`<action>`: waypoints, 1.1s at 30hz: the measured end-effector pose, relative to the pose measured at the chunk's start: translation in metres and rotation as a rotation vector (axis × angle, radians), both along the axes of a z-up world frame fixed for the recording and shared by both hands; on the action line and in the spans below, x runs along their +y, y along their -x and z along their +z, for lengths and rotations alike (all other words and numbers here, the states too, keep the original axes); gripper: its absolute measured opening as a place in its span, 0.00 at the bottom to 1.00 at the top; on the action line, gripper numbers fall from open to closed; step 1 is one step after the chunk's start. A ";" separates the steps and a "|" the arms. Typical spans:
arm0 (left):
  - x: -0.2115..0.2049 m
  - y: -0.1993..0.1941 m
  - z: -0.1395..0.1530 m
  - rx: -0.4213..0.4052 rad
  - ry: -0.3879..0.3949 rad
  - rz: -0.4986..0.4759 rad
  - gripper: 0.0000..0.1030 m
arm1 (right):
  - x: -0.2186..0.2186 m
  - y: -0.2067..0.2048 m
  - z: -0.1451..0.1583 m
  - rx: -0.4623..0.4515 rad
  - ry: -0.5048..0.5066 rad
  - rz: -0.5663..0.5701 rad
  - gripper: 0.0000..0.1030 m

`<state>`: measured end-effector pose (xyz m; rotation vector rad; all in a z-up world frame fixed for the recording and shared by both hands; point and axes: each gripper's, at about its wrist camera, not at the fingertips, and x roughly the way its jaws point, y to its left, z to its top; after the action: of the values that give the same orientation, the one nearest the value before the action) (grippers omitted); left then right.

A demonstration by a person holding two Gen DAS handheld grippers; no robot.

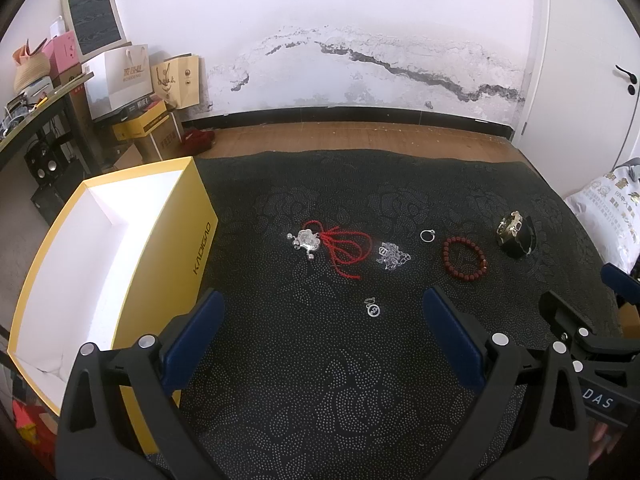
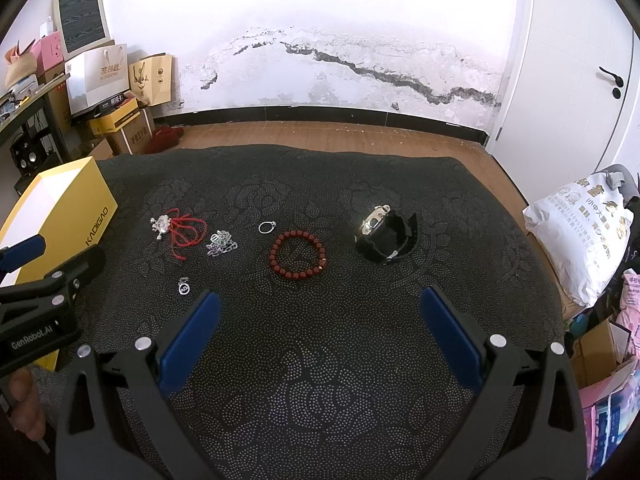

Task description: Organize jewelry

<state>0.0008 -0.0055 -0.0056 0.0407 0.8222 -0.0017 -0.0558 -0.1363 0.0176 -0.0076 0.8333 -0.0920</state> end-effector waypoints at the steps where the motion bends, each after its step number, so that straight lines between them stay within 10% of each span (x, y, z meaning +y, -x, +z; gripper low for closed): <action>1: 0.000 0.000 0.000 -0.001 -0.001 0.000 0.94 | 0.000 0.000 0.000 0.001 0.000 0.000 0.94; 33: 0.010 -0.013 -0.020 0.049 0.037 0.002 0.94 | -0.006 -0.004 -0.002 0.009 -0.008 -0.009 0.94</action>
<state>0.0133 0.0041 -0.0252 0.0049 0.8709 -0.0160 -0.0520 -0.1419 0.0155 0.0030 0.8426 -0.0971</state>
